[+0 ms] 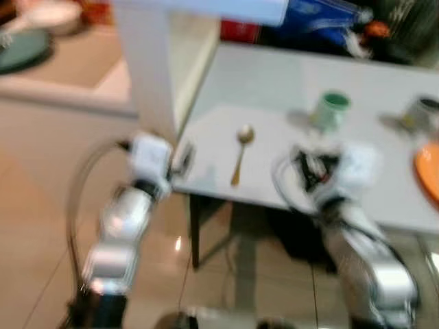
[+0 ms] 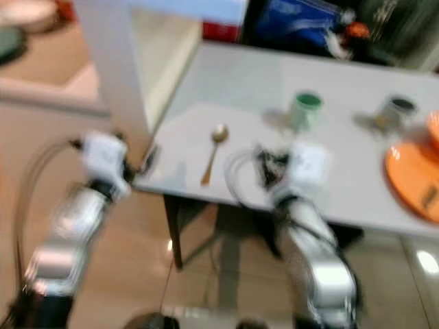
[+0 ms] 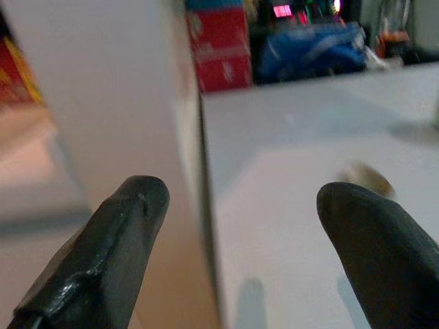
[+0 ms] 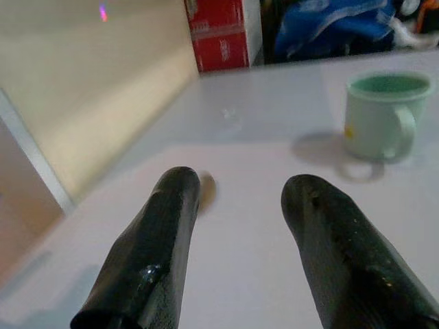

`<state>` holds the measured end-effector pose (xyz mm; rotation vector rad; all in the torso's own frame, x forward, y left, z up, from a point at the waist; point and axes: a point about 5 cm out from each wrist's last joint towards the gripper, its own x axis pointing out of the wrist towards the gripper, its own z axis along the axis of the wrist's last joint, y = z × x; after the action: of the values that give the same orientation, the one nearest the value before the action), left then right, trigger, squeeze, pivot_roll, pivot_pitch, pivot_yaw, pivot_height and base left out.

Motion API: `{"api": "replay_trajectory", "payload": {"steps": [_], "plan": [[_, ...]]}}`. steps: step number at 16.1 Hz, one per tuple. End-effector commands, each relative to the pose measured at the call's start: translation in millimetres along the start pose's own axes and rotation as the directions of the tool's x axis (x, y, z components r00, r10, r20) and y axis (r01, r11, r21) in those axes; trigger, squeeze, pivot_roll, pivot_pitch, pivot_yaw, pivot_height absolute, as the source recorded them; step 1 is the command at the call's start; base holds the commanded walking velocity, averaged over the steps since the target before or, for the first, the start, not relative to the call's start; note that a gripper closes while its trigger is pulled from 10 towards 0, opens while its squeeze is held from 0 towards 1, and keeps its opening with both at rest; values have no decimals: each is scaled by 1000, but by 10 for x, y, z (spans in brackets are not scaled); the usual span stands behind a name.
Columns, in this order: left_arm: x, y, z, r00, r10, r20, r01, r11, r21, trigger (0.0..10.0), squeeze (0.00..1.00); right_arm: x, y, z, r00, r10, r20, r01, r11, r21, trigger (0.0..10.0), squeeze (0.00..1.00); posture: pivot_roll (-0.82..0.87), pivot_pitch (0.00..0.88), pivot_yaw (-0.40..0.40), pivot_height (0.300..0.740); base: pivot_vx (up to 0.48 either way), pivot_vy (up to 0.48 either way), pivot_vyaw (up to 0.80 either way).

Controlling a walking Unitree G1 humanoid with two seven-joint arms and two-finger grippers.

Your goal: Setting the table

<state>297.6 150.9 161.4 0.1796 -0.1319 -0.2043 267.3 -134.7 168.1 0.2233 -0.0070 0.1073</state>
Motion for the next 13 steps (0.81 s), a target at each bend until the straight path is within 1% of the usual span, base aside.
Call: {"api": "replay_trajectory", "payload": {"steps": [1, 2, 3, 4, 5, 6, 7, 8, 10, 12, 13], "plan": [[19, -95, 27, 1000, -17, -1, 17, 1000, 7, 10000, 0, -22, -153, -69, 997, -80, -18, 80, 997, -5, 10000, 0, 56, 94, -11, 740, 0, 480, -800], [49, -86, 73, 1000, -12, -2, 12, 1000, 9, 10000, 0, 1, -150, -66, 996, -88, -15, 88, 996, -3, 10000, 0, 51, 50, 9, 740, 0, 480, -800], [114, -47, 99, 1000, 6, -15, -6, 1000, -1, 10000, 0, 27, -158, -72, 995, -92, -26, 91, 996, -24, 10000, 0, 40, 71, 23, 740, 0, 480, -800], [138, -35, 88, 1000, 6, -30, -6, 1000, -3, 10000, 0, 19, -175, -99, 994, -93, -48, 92, 995, -38, 10000, 0, 38, 71, 25, 740, 0, 480, -419], [134, -7, 80, 999, 11, -39, -11, 1000, -3, 10000, 0, 6, -196, -115, 995, -86, -56, 83, 995, -57, 10000, 0, 37, 46, 28, 740, 0, 480, 0], [133, 17, 84, 999, 22, -42, -22, 1000, -11, 10000, 0, 9, -193, -114, 996, -73, -57, 70, 996, -59, 10000, 0, 36, 52, 29, 740, 0, 480, 0], [118, 67, 81, 998, 38, -47, -38, 999, -1, 10000, 0, 25, -155, -72, 999, -30, -34, 28, 998, -61, 10000, 0, 32, 56, 25, 740, 0, 480, 0], [104, 71, 74, 998, 38, -50, -38, 999, 9, 10000, 0, 33, -130, -54, 1000, -11, -24, 9, 998, -61, 10000, 0, 33, 53, 17, 740, 0, 480, 0], [56, 85, 81, 997, 54, -57, -54, 998, 12, 10000, 0, 58, -79, -26, 999, 28, -16, -29, 998, -54, 10000, 0, 53, 55, -16, 740, 0, 480, 0], [16, 113, 118, 996, 74, -44, -72, 996, 47, 10000, 0, 88, -44, -75, 997, 62, -41, -64, 997, -52, 10000, 0, 80, 58, -46, 740, 0, 480, 0], [10, 137, 139, 996, 85, -42, -83, 995, 47, 10000, 0, 114, 2, -88, 996, 83, -42, -84, 996, -38, 10000, 0, 94, 64, -58, 740, 0, 480, 0]]}}
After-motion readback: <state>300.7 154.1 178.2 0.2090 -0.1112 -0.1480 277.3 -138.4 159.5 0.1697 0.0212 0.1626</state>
